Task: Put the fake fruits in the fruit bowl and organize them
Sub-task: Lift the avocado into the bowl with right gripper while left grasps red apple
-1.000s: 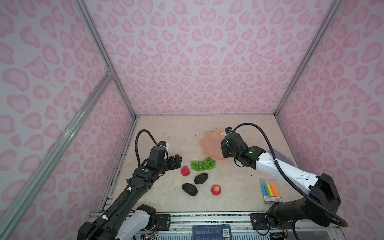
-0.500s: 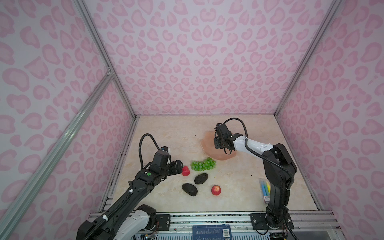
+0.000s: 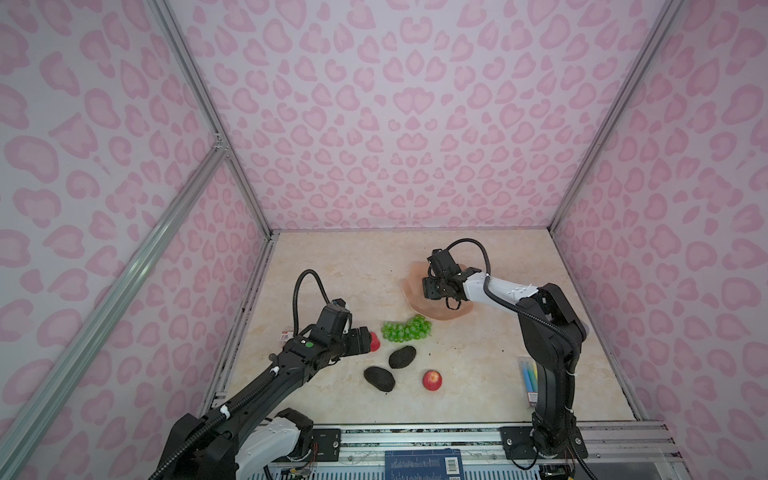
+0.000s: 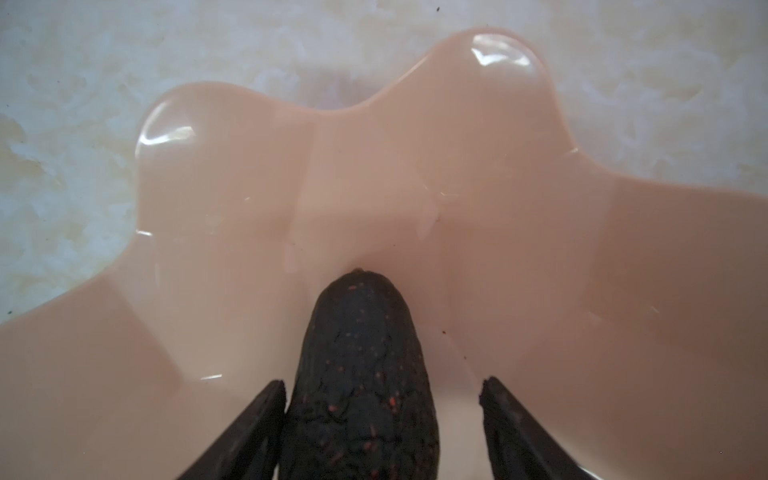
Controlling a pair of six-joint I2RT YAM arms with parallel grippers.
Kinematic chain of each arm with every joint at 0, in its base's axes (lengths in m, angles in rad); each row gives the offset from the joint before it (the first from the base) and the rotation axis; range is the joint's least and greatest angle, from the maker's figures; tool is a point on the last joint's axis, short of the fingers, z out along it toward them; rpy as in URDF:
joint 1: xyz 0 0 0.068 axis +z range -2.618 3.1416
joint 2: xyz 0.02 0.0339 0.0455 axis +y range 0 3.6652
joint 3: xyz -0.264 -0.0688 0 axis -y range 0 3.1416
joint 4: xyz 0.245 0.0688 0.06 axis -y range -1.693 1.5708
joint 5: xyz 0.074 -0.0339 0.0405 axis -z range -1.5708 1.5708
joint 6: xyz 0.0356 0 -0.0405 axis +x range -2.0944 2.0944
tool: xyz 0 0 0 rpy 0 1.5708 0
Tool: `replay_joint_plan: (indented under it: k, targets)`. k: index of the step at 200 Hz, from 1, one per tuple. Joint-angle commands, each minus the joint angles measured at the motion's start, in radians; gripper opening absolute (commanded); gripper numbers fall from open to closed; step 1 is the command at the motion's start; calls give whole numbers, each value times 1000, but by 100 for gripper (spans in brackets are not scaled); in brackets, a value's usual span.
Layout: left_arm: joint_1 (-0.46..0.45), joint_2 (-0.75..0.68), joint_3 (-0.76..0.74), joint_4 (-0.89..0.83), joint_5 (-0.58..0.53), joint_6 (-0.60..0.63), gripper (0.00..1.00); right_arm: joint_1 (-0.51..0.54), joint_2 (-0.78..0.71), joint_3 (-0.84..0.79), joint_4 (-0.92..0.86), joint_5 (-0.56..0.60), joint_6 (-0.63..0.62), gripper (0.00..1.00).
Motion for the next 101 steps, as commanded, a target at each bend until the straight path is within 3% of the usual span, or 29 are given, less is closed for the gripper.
replay_joint_plan:
  k: [1, 72, 101]
  targets:
    - [-7, 33, -3, 62, -6, -4, 89, -11, -57, -28, 29, -10, 31, 75]
    - [-26, 170, 19, 131, 12, 6, 87, -39, -396, -190, 11, 38, 51, 78]
    - [-26, 242, 35, 162, 15, 17, 77, -43, -507, -269, 0, 61, 70, 78]
